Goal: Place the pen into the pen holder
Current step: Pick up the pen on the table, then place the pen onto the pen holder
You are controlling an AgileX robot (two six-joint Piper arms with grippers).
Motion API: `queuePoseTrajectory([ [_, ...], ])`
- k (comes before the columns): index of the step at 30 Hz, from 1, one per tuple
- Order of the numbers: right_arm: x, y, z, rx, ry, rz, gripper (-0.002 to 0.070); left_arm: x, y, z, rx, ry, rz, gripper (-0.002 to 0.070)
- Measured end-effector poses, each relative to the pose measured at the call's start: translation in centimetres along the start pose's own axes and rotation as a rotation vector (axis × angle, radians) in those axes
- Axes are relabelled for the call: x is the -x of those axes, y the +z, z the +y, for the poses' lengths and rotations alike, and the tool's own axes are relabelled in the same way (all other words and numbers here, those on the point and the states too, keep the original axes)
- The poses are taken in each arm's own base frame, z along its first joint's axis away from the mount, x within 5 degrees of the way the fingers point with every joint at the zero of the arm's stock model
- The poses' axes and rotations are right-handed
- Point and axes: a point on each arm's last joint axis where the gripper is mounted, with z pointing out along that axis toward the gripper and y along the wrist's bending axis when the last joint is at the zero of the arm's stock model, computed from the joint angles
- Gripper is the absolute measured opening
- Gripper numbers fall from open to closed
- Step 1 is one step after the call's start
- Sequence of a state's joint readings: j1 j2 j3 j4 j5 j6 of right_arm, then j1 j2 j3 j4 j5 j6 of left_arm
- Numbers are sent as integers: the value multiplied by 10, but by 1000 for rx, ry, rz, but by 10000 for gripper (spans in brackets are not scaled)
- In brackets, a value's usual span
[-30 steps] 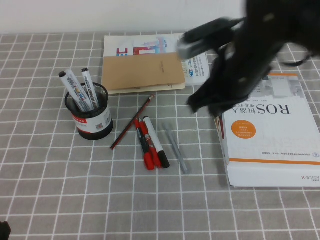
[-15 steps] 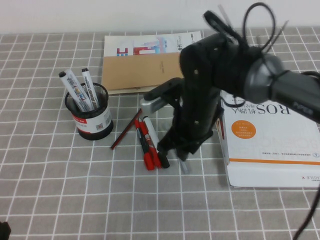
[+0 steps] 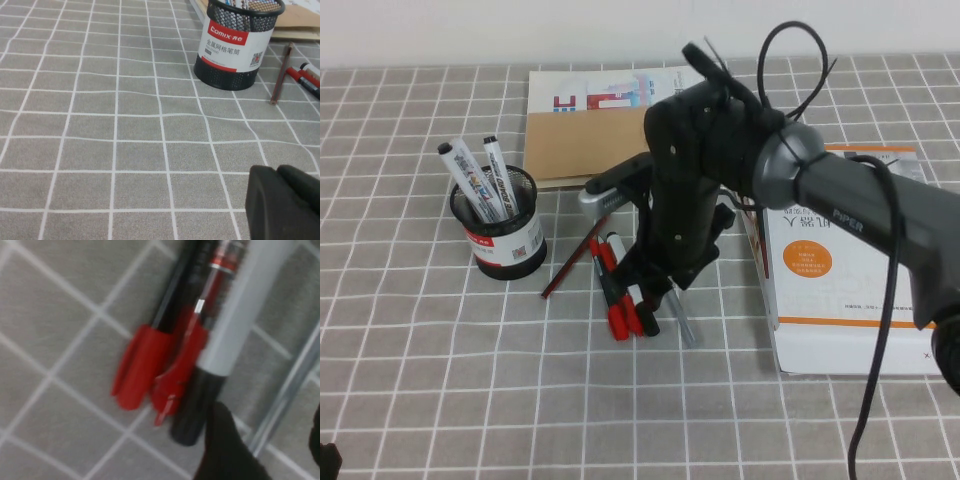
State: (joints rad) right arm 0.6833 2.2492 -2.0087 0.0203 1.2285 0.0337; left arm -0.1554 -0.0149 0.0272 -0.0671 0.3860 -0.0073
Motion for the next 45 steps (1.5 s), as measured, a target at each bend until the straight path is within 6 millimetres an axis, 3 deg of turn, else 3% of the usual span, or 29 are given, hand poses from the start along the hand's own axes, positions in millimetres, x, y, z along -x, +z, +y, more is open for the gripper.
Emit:
queuePoseTrajectory([
  [13,0,25,-6,-58,26,45,287,0,0,0,0,0,0,-5],
  [16,1,30,-5,-53,32,52,225,0,0,0,0,0,0,-5],
  [21,1,30,-3,-33,43,54,54,0,0,0,0,0,0,-5],
  [24,1,30,-3,-29,55,54,43,0,0,0,0,0,0,-5],
  [27,0,21,-2,-22,67,38,43,0,0,0,0,0,0,-5],
  [30,-11,-3,-1,-1,120,1,43,0,0,0,0,0,0,-5],
  [35,-43,-47,13,94,176,-349,43,0,0,0,0,0,0,-5],
  [40,-83,-62,29,190,187,-792,43,0,0,0,0,0,0,-5],
  [45,-76,-81,39,220,74,-1170,43,0,0,0,0,0,0,-5],
])
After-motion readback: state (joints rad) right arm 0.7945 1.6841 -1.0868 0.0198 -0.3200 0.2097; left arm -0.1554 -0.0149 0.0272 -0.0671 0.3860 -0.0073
